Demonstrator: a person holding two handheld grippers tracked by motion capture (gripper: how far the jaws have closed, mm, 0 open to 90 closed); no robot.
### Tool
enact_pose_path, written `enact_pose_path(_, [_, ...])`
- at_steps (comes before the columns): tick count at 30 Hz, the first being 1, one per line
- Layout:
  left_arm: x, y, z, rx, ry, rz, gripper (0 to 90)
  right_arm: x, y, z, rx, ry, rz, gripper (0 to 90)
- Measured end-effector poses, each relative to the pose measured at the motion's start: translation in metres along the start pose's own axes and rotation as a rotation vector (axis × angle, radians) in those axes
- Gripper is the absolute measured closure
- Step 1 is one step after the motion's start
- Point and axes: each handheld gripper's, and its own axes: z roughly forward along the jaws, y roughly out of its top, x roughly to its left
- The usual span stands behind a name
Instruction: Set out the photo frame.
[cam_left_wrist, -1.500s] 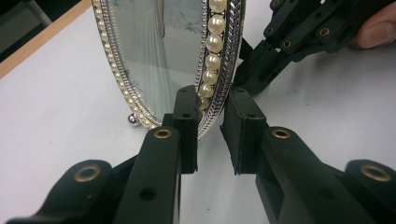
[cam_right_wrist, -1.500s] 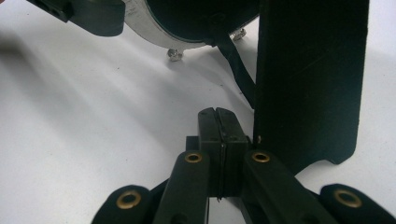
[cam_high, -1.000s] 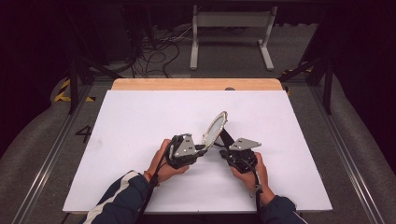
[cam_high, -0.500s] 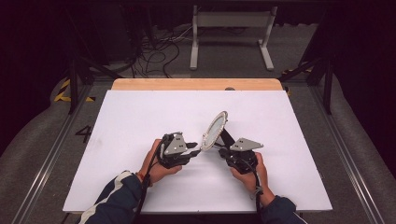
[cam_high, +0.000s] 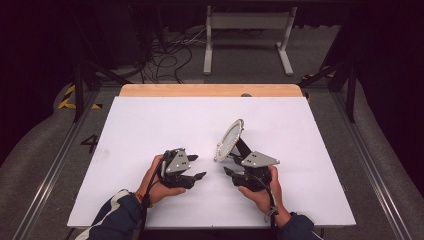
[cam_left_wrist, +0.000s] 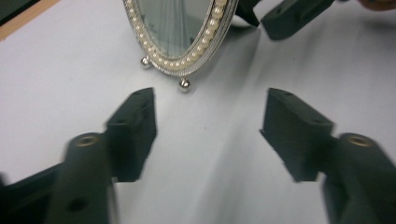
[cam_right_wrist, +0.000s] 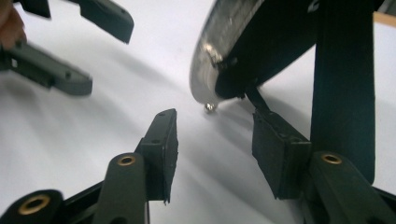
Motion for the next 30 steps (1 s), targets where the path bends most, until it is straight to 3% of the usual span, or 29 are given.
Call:
enact_pose_path(3, [-0.001,-0.011,-0.001,0.029,0.024,-0.041,17.1,0.003,0.003,0.0,-0.013,-0.001,0.01,42.4])
enact_pose_path(9, [0.0,-0.031,-0.01,0.069,-0.006,-0.076,5.1,0.008,0.006,0.007,-0.008,-0.013,0.043,32.2])
enact_pose_path(17, [0.001,-0.043,-0.031,0.046,0.01,-0.096,4.7,0.012,0.009,0.021,-0.002,-0.032,0.113,18.7])
enact_pose_path(20, [0.004,-0.047,-0.037,0.04,0.026,-0.118,5.1,0.011,0.011,0.024,-0.014,-0.053,0.142,21.3])
enact_pose_path(23, [0.005,-0.052,-0.039,0.059,0.039,-0.134,5.5,0.011,0.011,0.025,-0.024,-0.049,0.139,26.1])
enact_pose_path(30, [0.004,-0.062,-0.047,0.061,0.05,-0.146,4.5,0.011,0.015,0.027,-0.042,-0.067,0.16,22.1])
